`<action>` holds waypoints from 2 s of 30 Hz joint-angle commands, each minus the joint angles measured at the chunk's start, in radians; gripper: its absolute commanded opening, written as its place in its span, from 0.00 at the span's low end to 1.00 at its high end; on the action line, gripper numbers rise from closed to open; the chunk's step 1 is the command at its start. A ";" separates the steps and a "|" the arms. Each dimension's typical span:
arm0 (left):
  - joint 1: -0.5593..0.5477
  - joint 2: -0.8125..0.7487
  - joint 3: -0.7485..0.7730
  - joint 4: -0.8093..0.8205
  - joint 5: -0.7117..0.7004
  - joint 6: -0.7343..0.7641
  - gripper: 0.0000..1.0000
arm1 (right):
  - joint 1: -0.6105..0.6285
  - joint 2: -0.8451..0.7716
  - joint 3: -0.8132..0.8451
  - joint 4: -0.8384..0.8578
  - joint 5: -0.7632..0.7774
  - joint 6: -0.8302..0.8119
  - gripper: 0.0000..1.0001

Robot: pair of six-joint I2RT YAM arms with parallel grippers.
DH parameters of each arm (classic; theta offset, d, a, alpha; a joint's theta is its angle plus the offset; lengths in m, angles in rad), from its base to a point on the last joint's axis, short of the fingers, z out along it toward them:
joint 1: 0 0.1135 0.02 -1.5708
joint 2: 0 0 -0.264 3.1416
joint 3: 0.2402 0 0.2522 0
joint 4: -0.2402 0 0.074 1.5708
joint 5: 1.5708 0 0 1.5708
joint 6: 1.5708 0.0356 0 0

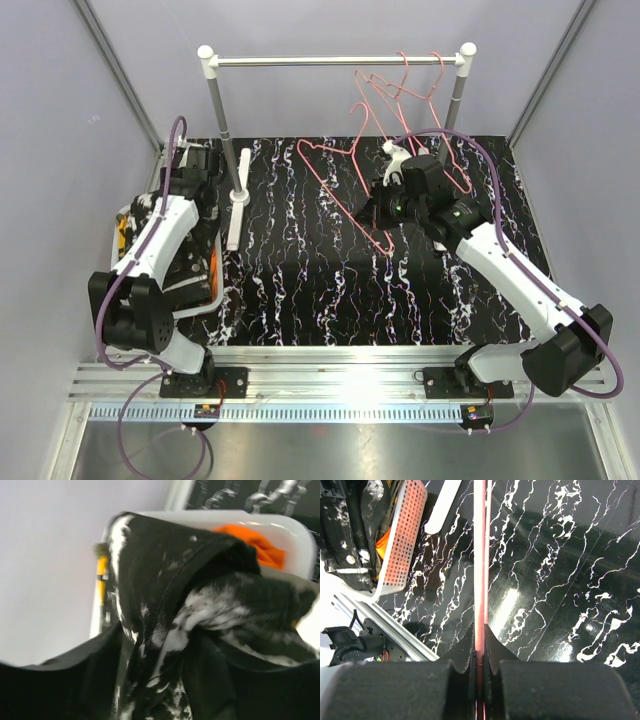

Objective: Remove the trousers from the hanger

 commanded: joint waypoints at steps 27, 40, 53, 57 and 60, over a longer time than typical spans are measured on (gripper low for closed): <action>0.283 -0.012 -0.193 0.109 0.710 -0.441 0.64 | -0.002 -0.048 0.170 -0.113 0.230 -0.064 0.00; 0.305 -0.141 -0.338 0.145 0.506 -0.614 0.83 | -0.002 0.029 0.288 -0.149 0.278 -0.091 0.00; 0.339 -0.619 -0.097 -0.106 0.612 -0.360 0.99 | -0.003 0.205 0.490 -0.174 0.433 -0.124 0.00; 0.339 -0.765 -0.094 -0.146 0.656 -0.309 0.99 | -0.013 0.271 0.569 -0.165 0.421 -0.131 0.00; 0.337 -0.836 -0.097 -0.202 0.715 -0.301 0.99 | -0.032 0.337 0.638 -0.180 0.407 -0.122 0.00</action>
